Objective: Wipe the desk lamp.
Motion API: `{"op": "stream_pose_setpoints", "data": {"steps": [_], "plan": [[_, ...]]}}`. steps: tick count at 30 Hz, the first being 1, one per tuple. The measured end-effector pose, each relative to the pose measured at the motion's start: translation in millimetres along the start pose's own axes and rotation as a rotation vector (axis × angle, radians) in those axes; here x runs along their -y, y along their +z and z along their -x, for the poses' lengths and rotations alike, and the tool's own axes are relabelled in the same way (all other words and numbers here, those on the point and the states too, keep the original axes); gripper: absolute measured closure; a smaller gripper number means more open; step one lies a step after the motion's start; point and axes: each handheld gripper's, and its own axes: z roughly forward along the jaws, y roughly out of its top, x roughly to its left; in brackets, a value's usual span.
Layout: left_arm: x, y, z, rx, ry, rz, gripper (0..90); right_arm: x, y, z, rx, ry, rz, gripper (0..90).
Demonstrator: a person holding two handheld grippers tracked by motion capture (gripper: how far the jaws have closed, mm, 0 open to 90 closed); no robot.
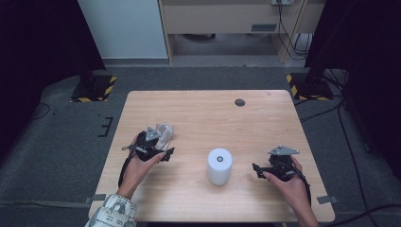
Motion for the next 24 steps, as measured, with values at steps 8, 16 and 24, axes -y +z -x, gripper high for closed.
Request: {"op": "stream_pose_setpoints", "data": {"steps": [8, 16, 24], "plan": [[14.9, -13.0, 2.5, -0.013, -0.003, 0.004, 3.2, 0.2, -0.2, 0.9, 0.007, -0.001, 0.007, 9.8], [34.1, -27.1, 14.1, -0.003, 0.023, -0.042, 3.2, 0.7, -0.6, 2.5, 0.017, 0.005, -0.001, 9.5], [54.1, -37.8, 24.1, -0.014, 0.074, -0.115, 3.2, 2.6, 1.6, 3.2, 0.008, -0.001, -0.027, 7.0]]}}
